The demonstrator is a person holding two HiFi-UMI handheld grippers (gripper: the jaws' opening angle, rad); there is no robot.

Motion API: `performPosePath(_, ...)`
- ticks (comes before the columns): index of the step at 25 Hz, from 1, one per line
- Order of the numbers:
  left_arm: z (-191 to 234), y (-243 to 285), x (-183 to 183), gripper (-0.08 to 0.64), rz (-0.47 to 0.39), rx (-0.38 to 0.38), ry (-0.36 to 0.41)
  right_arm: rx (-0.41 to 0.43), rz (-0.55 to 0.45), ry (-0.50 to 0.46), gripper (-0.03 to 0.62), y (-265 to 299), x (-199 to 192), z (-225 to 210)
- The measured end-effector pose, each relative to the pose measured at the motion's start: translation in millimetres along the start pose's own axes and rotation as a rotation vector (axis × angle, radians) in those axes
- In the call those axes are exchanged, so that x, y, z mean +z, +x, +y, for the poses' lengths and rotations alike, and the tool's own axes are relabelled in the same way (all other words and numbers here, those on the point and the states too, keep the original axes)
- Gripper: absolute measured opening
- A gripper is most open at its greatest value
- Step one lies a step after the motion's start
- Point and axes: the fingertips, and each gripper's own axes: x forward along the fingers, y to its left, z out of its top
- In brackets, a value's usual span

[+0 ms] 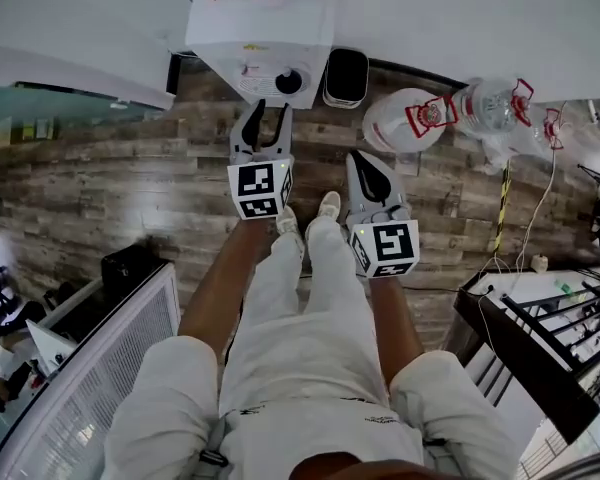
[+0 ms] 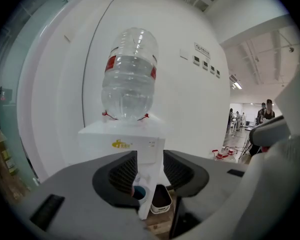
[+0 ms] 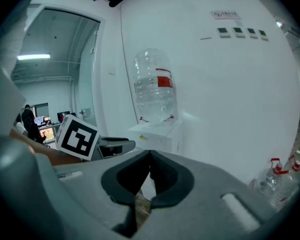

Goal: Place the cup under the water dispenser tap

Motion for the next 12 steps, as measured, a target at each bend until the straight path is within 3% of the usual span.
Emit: performPosePath(12,-23.6,-85.9,98.0,0.013,-0.042,0.004,-0.047,0.038,-0.077,-0.019,0.0,-42.1,89.7,29.2)
